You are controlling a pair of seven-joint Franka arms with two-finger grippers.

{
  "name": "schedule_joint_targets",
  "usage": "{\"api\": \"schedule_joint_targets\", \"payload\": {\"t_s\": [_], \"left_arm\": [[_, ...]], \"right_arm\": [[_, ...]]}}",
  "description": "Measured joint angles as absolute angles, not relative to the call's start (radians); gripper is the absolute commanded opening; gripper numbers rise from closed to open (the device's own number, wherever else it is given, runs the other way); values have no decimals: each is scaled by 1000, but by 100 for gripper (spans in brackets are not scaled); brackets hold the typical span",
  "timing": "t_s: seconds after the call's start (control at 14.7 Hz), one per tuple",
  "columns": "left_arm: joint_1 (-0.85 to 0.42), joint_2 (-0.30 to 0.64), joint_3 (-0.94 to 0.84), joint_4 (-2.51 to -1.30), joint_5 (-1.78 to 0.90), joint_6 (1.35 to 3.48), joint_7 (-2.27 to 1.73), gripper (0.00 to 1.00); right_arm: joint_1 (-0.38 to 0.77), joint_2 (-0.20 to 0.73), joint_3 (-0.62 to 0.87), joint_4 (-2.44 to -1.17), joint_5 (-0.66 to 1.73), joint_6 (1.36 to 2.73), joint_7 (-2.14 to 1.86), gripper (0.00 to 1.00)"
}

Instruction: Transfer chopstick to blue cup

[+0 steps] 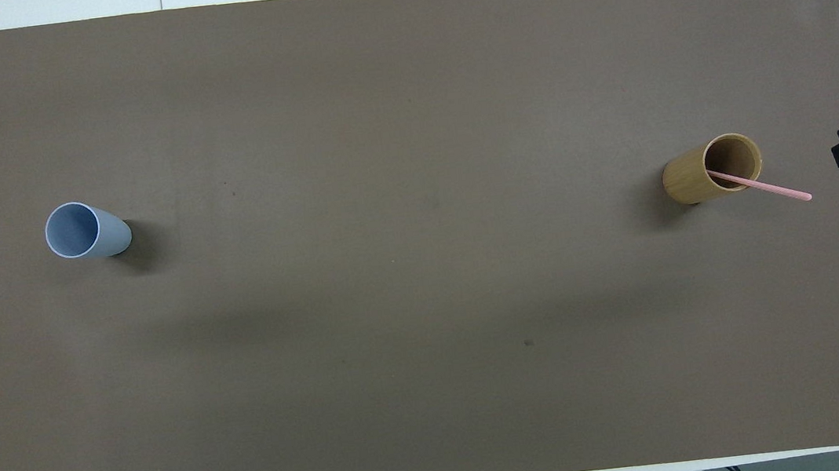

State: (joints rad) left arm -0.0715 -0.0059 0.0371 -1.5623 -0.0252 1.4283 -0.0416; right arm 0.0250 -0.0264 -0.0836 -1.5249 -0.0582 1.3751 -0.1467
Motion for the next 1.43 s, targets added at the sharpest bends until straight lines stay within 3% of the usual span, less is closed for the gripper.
{"api": "schedule_joint_targets", "payload": {"t_s": [0.82,1.09,1.22,1.43], "left_arm": [[-72,-31,51,-1582,-24,1389,-24,100],[-70,-95,53,-1819,-17,1698,-25,99],[-64,-72,55,-1895,7,1819,-35,98],[-30,12,56,-1964,15,1984,-19,94]], "right_arm": [[25,-27,-84,-1527,-58,1375,-147,100],[33,-29,-83,-1539,-58,1375,-147,100],[33,-33,-83,-1557,-57,1399,-159,100],[29,-41,-86,-1661,-6,1547,-188,100]]}}
